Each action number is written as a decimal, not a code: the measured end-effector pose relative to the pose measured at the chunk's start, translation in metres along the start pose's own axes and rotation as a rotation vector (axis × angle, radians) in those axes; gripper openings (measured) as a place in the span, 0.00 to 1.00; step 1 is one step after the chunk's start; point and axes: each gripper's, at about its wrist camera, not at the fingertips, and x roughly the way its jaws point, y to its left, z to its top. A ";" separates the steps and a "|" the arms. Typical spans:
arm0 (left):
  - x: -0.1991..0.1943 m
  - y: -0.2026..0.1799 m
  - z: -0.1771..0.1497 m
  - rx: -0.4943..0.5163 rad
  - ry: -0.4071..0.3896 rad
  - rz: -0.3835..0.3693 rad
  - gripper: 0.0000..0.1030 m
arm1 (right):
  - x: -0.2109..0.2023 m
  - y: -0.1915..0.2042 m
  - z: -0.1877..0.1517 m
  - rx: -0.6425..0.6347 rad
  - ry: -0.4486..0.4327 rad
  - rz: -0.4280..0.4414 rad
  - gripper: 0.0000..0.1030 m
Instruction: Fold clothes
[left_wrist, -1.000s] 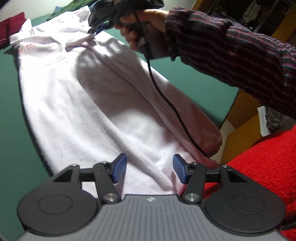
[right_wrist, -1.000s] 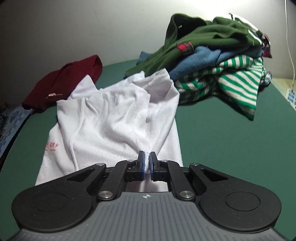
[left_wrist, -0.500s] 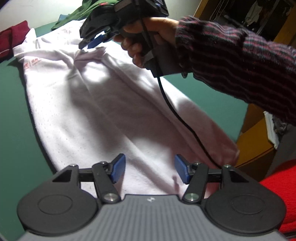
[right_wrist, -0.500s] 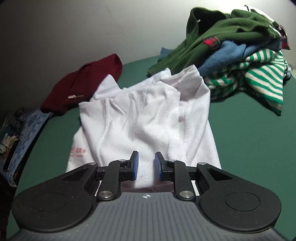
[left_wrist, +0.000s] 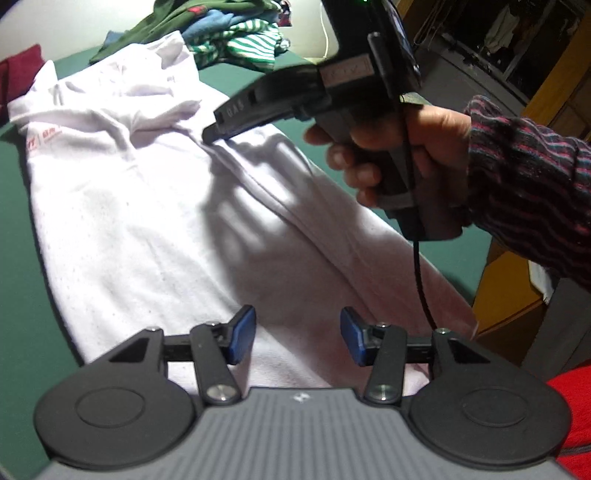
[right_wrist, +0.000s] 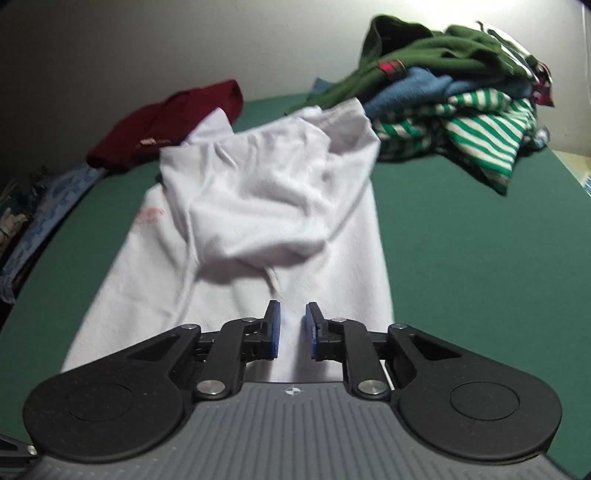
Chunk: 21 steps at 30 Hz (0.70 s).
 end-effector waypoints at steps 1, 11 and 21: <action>0.000 -0.005 0.000 0.012 0.003 0.014 0.49 | -0.005 -0.003 -0.002 0.008 0.001 -0.011 0.17; -0.016 -0.036 0.000 -0.063 -0.071 0.215 0.51 | -0.092 -0.014 -0.034 -0.047 -0.113 0.066 0.43; -0.062 -0.048 -0.062 -0.274 -0.063 0.470 0.49 | -0.138 -0.063 -0.091 -0.116 0.025 0.111 0.43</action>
